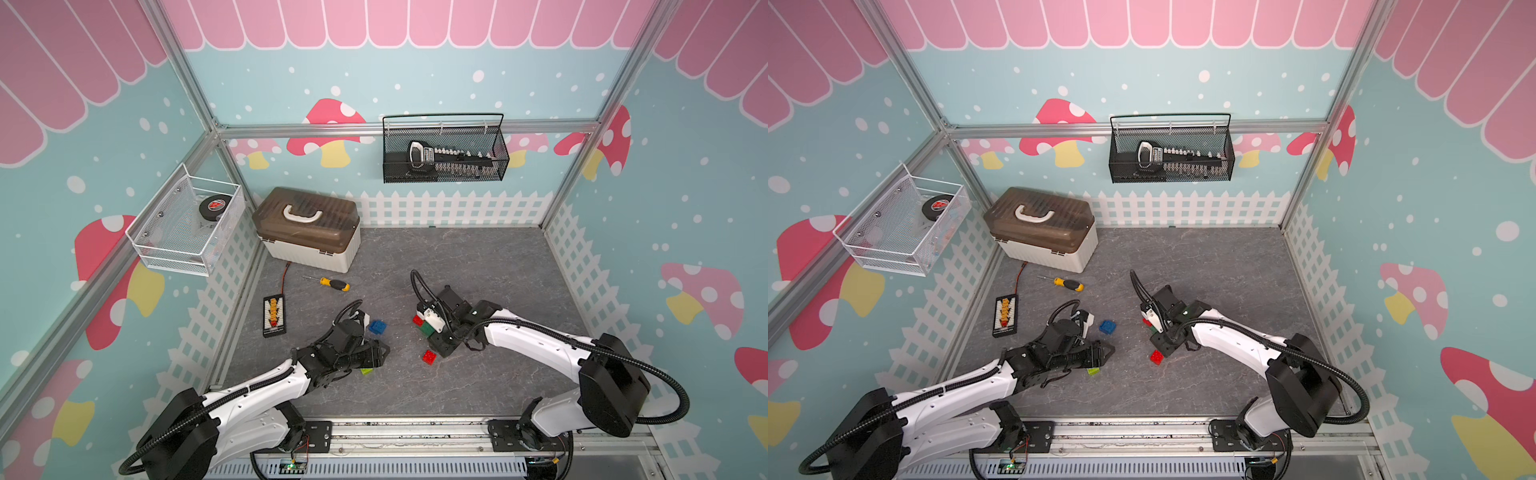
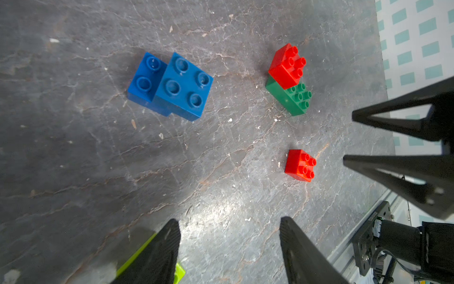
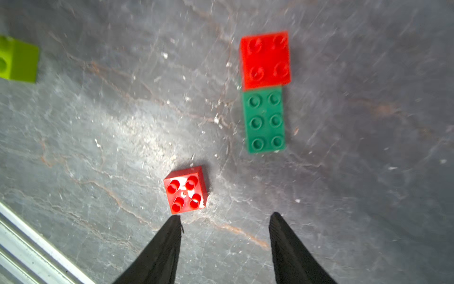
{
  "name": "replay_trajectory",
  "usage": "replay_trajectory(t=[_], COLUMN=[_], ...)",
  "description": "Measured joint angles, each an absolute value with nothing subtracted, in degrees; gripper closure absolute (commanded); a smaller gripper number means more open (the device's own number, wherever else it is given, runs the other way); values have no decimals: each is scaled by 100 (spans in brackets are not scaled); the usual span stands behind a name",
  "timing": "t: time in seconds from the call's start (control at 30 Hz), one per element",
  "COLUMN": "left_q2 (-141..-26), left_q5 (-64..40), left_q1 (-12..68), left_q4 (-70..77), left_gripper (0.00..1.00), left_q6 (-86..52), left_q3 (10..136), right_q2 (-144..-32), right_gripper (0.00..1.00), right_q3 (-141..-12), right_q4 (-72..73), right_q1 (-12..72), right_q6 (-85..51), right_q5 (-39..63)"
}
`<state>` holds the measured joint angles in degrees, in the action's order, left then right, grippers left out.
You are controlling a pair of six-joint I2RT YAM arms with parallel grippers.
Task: Assemble the letter y with lego
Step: Pick up the lego brick from the center of the board.
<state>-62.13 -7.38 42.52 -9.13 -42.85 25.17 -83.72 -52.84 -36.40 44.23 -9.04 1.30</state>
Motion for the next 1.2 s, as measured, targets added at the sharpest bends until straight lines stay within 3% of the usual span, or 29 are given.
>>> replay_trajectory(t=[0.4, 0.77, 1.03, 1.2], left_q2=[-6298, -6302, -6298, -6248], left_q5=[-740, -731, -729, -709], left_q1=[4300, 4305, 4305, 4305], left_q4=[-871, -873, -871, -871], left_gripper=[34, 34, 34, 34], left_q6=[-4307, -4309, -4309, -4309], left_q3=[2543, 2543, 2543, 2543], right_q2=[-8731, -9284, -9297, -9297], right_gripper=[41, 52, 72, 71], right_q3=[-5030, -5221, -5389, -5481], right_q4=[-3332, -3304, -3328, -3448], right_q1=[4853, 5004, 5037, 5037], right_q6=[-1164, -1118, -1013, -934], right_q5=[242, 86, 23, -3])
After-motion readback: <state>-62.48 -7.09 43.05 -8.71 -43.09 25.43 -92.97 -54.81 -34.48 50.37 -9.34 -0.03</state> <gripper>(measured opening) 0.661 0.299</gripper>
